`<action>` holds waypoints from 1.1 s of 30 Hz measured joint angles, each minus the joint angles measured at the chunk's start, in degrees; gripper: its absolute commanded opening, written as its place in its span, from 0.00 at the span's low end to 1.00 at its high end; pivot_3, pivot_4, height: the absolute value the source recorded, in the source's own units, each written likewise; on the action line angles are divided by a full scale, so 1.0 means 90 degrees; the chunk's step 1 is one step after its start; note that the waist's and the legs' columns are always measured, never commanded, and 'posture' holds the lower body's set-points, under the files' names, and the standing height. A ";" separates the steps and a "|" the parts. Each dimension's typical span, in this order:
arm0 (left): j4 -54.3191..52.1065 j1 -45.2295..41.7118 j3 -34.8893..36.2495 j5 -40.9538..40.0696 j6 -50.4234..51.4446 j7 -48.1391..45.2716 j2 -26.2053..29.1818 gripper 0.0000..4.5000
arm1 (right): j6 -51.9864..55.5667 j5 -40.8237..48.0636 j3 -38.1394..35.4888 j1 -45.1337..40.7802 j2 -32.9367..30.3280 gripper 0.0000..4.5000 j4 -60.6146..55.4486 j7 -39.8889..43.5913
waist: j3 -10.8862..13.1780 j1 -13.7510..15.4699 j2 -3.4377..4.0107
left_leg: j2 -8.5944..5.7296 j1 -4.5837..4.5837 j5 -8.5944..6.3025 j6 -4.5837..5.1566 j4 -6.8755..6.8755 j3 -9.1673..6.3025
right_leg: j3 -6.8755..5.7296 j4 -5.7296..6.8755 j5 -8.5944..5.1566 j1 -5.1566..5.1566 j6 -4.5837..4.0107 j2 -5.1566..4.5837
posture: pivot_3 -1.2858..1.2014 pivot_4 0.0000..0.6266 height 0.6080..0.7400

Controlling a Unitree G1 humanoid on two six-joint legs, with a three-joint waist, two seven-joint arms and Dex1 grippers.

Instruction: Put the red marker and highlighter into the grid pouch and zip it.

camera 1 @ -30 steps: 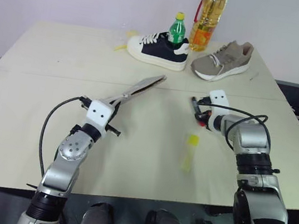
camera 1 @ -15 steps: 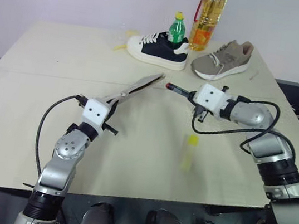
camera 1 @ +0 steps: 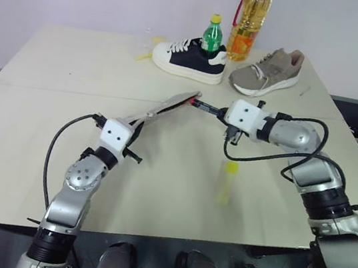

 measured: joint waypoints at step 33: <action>-0.0228 0.0223 -0.0480 -0.0023 -0.0088 -0.0943 0.0585 0.00 | -0.2414 -0.1804 0.0973 -0.0278 -0.0235 0.07 0.0051 0.0394 | 0.0001 -0.0009 0.0002 | 0.0001 0.0007 0.0000 -0.0001 -0.0001 0.0005 | 0.0001 0.0001 -0.0001 0.0001 0.0000 0.0001 | 0.52 0.24 0.74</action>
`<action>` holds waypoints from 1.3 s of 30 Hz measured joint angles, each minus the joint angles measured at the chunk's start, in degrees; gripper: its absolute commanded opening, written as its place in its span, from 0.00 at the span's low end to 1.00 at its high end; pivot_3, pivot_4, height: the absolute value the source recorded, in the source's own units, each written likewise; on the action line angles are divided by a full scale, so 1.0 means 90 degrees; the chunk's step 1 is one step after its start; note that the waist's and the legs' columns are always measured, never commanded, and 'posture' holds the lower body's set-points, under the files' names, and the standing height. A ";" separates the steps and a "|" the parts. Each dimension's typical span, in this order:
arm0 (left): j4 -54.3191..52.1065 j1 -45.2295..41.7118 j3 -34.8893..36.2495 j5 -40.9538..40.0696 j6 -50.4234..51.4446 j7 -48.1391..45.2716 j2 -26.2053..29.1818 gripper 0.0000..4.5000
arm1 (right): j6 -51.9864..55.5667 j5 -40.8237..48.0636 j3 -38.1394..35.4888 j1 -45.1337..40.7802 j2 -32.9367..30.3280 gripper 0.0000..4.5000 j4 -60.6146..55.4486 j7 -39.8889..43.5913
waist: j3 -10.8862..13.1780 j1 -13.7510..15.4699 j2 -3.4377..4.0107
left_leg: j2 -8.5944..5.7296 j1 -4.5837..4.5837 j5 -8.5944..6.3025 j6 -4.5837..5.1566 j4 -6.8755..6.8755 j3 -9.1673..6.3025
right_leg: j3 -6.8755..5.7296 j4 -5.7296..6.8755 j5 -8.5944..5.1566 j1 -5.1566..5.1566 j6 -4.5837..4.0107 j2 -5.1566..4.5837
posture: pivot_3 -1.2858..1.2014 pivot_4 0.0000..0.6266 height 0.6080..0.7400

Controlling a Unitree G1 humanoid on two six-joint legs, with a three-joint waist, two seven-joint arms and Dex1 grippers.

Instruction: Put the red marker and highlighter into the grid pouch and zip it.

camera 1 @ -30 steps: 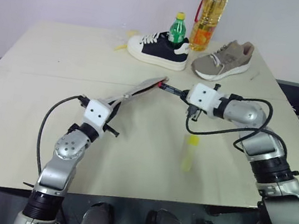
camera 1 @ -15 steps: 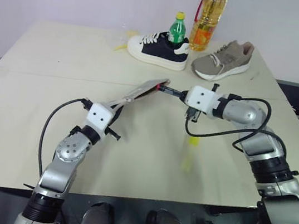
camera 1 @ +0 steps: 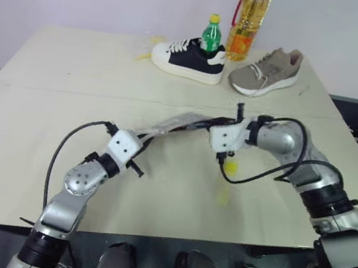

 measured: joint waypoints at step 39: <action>0.1120 -0.0679 -0.0418 0.0014 -0.0321 -0.0212 -0.0403 0.00 | 1.1894 0.4219 -0.3598 0.2737 0.1812 0.99 -0.4628 -0.3040 | -0.0007 0.0030 -0.0001 | -0.0010 -0.0025 -0.0007 0.0010 0.0002 -0.0029 | -0.0005 -0.0002 0.0000 -0.0006 -0.0002 -0.0025 | 0.52 0.24 0.74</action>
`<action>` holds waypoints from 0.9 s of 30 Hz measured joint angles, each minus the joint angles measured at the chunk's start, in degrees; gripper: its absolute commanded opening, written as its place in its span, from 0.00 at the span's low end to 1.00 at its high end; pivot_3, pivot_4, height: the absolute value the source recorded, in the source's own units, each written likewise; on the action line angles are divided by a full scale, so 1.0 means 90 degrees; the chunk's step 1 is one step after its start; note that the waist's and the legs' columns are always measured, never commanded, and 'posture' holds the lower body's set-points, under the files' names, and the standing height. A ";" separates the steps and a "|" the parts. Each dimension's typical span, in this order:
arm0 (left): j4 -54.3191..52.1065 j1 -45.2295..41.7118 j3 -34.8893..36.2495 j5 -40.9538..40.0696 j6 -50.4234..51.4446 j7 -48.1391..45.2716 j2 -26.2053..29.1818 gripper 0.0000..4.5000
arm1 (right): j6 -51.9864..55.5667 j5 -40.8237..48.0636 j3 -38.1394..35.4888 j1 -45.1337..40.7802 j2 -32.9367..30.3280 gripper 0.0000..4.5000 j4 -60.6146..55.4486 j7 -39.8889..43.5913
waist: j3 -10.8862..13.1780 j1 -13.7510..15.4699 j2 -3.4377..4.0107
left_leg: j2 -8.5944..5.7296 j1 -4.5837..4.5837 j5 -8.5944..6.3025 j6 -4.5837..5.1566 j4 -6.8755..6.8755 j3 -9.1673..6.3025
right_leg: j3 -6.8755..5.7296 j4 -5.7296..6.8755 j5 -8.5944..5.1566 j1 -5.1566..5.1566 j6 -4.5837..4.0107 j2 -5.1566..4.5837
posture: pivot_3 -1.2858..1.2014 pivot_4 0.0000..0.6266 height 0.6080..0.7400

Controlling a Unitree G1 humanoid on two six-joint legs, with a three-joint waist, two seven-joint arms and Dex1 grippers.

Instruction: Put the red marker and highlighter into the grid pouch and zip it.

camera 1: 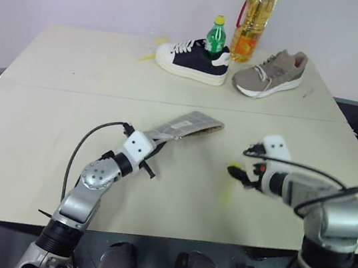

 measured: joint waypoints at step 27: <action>-0.0165 0.0186 0.0223 -0.0009 -0.0138 0.0181 0.0079 0.00 | -0.6758 -0.0749 0.3142 -0.1502 -0.3596 0.19 0.1231 0.1462 | 0.0006 -0.0024 0.0005 | 0.0001 -0.0007 -0.0002 0.0004 -0.0014 -0.0010 | -0.0004 -0.0054 -0.0004 0.0009 0.0010 0.0034 | 0.52 0.24 0.74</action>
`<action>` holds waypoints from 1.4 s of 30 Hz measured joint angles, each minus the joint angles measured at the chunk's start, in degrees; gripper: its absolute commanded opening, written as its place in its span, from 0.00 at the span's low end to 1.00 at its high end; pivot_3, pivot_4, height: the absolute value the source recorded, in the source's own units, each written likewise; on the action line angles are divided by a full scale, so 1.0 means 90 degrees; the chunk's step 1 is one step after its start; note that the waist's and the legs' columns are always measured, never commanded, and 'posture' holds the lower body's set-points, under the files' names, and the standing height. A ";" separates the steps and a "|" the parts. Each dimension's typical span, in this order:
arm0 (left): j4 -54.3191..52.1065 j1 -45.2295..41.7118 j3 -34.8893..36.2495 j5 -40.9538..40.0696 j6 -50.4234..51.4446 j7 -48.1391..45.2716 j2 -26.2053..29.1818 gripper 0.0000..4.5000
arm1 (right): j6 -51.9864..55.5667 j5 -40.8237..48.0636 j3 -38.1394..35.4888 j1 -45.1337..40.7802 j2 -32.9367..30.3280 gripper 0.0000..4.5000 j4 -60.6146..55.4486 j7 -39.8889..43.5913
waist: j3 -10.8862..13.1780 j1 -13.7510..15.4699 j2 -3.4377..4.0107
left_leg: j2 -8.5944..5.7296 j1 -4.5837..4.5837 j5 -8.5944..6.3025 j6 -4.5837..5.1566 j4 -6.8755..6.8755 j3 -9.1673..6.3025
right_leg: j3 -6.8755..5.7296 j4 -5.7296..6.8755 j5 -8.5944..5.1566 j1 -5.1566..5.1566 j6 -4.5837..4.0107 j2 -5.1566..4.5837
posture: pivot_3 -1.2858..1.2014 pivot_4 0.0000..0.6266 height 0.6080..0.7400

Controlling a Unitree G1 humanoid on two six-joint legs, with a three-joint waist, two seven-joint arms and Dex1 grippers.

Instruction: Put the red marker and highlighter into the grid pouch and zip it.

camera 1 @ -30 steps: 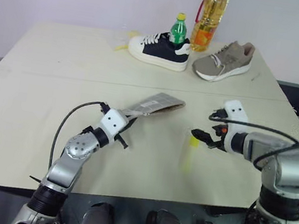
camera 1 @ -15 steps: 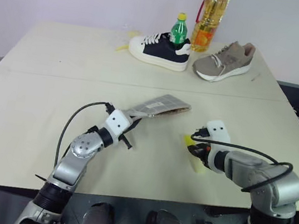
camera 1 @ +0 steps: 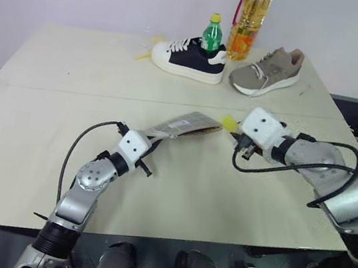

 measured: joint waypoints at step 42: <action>-0.0616 0.0140 -0.0292 -0.0126 0.0215 -0.0391 0.0053 0.00 | -0.4154 -0.3419 0.0443 -0.0357 0.1362 0.19 0.1400 0.1656 | 0.0000 0.0012 0.0000 | 0.0003 0.0017 0.0002 -0.0002 0.0019 0.0021 | 0.0002 0.0011 0.0002 0.0016 -0.0002 -0.0003 | 0.52 0.24 0.74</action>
